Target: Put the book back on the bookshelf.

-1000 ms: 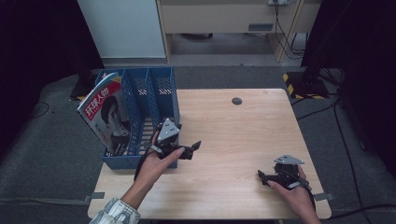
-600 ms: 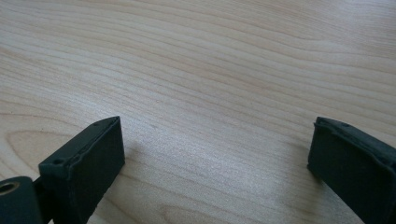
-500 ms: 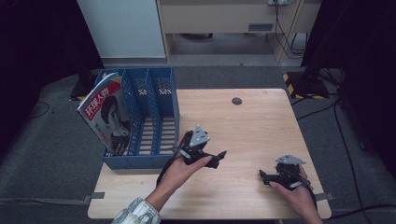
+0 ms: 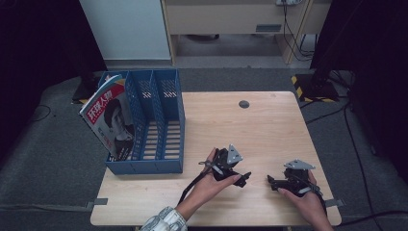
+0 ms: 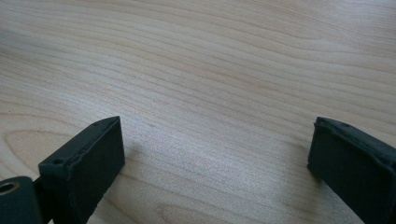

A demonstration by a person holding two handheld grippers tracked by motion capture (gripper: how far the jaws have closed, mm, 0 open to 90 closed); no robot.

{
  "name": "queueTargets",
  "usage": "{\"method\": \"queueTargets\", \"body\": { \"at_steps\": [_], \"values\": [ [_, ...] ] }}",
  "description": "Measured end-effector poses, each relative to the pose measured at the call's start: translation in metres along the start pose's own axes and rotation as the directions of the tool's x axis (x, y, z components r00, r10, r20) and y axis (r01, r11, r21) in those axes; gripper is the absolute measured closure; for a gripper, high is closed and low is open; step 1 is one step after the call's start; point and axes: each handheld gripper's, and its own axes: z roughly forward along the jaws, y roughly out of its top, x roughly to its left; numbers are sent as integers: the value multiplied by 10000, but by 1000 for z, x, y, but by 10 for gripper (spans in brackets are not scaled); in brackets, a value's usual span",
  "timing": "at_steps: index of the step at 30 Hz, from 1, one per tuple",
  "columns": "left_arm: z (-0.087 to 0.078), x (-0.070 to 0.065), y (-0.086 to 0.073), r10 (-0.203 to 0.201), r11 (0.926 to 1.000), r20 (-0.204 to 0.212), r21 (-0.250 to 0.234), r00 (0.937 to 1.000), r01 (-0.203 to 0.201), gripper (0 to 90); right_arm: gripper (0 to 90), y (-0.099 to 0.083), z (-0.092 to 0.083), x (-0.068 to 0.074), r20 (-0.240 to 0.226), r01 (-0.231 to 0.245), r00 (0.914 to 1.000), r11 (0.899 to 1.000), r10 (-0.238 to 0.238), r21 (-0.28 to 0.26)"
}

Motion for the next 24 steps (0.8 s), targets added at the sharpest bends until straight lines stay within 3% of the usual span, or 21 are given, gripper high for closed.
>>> {"method": "queueTargets", "body": {
  "at_steps": [4, 5, 8, 10, 11, 18, 21, 24],
  "values": [
    [9, -1, -5, -52, 9993, -48, 359, 10000, 54, 41, 40, 0, 0, 0, 13, 13, 10000, 10000, -13, -5],
    [14, 1, -6, -62, 9981, -298, 608, 9995, 80, 42, 40, 0, 0, 0, 10, 12, 10000, 10000, -12, 0],
    [18, 4, -8, -153, 9971, -517, 731, 9985, 190, 44, 40, 0, 0, 0, 3, 13, 10000, 10000, -13, 10],
    [22, 11, -10, -340, 9963, -810, 765, 9961, 403, 33, 40, 0, 0, 0, 7, 11, 10000, 10000, -11, 3],
    [27, 19, -13, -624, 9935, -1004, 887, 9930, 714, 37, 40, 0, 0, 0, 3, 16, 10000, 10000, -16, 6],
    [40, 38, -23, -1060, 9817, -1630, 1396, 9809, 1293, 44, 40, 0, 0, 0, -8, 36, 10000, 10000, -36, 13],
    [40, 44, -27, -1471, 9784, -1637, 1210, 9755, 1678, 34, 41, 0, 0, 0, 0, 14, 10000, 10000, -14, 6],
    [41, 47, -30, -1594, 9790, -1533, 1030, 9752, 1762, 25, 40, 0, 0, 0, 0, 13, 10000, 10000, -13, 6]
  ]
}}
